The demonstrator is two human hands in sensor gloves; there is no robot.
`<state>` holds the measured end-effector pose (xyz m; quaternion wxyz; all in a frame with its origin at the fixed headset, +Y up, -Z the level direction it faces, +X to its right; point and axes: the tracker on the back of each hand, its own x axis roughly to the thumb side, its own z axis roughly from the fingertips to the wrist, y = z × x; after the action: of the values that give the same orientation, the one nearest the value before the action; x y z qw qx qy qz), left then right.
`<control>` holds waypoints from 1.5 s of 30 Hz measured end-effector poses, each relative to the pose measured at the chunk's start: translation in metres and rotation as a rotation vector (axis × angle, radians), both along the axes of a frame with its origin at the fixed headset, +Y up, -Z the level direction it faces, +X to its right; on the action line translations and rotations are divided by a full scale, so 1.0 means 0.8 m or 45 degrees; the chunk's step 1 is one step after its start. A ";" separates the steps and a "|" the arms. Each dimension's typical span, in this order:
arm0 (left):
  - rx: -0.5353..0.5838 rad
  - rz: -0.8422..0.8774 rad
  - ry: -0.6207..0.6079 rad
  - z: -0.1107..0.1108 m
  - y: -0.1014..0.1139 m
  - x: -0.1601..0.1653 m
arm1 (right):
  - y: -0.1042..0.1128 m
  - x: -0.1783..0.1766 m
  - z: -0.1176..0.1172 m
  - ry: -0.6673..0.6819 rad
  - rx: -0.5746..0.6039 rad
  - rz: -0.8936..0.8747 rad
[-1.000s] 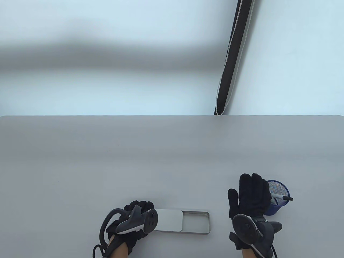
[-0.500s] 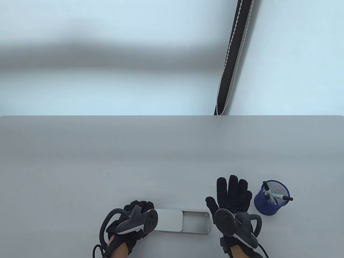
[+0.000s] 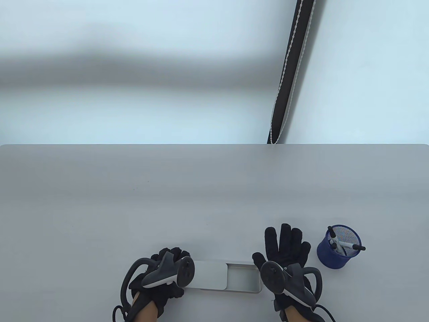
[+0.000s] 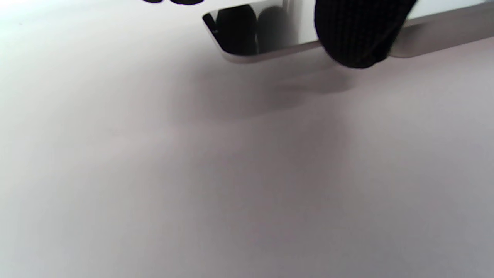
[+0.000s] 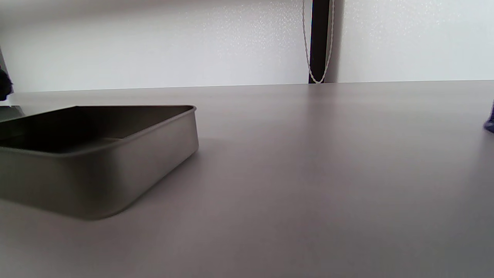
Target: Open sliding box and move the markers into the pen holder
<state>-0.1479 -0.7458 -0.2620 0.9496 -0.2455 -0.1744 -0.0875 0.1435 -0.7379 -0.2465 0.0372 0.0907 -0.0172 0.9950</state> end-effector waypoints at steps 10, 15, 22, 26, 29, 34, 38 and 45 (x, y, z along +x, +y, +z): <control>0.498 0.404 0.111 0.017 0.064 -0.022 | 0.001 0.003 -0.001 -0.006 0.019 -0.021; 0.765 0.409 0.227 0.025 0.064 -0.034 | 0.003 0.004 0.000 0.001 0.039 0.000; 0.704 0.357 0.338 0.016 0.039 -0.050 | 0.004 0.010 -0.002 -0.005 0.056 -0.028; 0.625 0.354 0.367 0.016 0.037 -0.052 | 0.005 0.010 -0.001 0.003 0.060 -0.030; 0.624 0.337 0.373 0.016 0.036 -0.053 | 0.007 0.010 0.001 0.007 0.061 -0.049; 0.602 0.336 0.384 0.014 0.032 -0.055 | 0.006 0.010 0.000 0.005 0.057 -0.052; 0.599 0.311 0.377 0.013 0.029 -0.054 | 0.002 0.010 -0.002 0.004 0.038 -0.060; 0.614 0.342 0.389 0.012 0.030 -0.055 | 0.010 0.017 -0.002 -0.025 0.067 -0.089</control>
<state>-0.1920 -0.7220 -0.2528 0.9987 0.0017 -0.0348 0.0378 0.1573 -0.7301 -0.2482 0.0692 0.0812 -0.0470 0.9932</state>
